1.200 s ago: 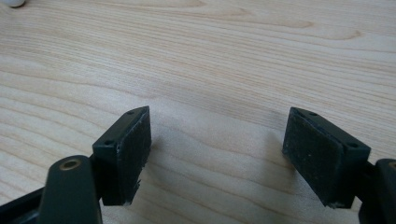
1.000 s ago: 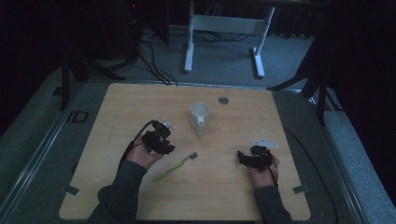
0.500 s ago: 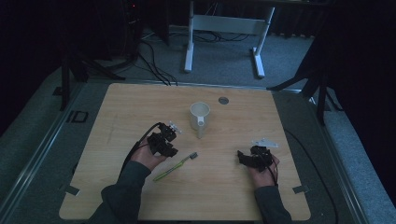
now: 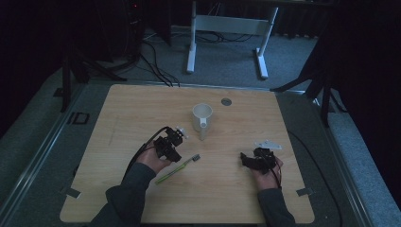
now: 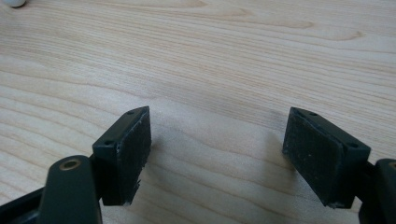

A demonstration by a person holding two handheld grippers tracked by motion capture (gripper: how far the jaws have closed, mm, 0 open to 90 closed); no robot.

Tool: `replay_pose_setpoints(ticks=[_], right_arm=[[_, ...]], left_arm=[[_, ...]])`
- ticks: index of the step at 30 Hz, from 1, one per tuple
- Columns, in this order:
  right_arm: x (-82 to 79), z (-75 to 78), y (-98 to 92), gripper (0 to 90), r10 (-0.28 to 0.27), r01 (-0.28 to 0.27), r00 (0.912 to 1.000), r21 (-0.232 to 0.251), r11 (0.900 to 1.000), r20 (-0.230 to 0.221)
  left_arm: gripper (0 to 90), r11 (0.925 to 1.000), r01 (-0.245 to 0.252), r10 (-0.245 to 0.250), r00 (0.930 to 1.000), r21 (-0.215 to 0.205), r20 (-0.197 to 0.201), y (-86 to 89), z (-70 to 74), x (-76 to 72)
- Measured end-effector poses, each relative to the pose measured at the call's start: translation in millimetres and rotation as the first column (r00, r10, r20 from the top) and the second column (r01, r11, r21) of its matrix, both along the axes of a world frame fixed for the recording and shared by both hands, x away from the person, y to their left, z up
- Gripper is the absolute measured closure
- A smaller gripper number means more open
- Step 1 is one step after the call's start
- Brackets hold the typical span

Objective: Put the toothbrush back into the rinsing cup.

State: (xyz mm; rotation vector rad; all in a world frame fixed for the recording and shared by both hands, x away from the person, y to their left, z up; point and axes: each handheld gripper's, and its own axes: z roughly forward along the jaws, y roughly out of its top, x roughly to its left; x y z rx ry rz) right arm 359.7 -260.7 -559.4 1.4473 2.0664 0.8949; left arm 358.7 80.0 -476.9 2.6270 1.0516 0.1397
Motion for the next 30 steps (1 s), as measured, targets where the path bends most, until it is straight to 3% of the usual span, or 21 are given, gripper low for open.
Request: replay_pose_setpoints(ticks=[15,30], right_arm=[[0.1,0.0,0.1,23.1,0.000,0.000,1.0000,0.000,1.000,-0.001],[0.1,0.0,0.1,23.2,0.001,-0.001,1.0000,0.001,1.000,0.000]], left_arm=[[74.8,0.9947,0.080,-0.075,0.9946,0.065,-0.072,-18.2,-16.9,-2.9],[76.8,0.9886,0.104,-0.091,0.9893,0.109,-0.114,-25.5,-32.0,-1.4]])
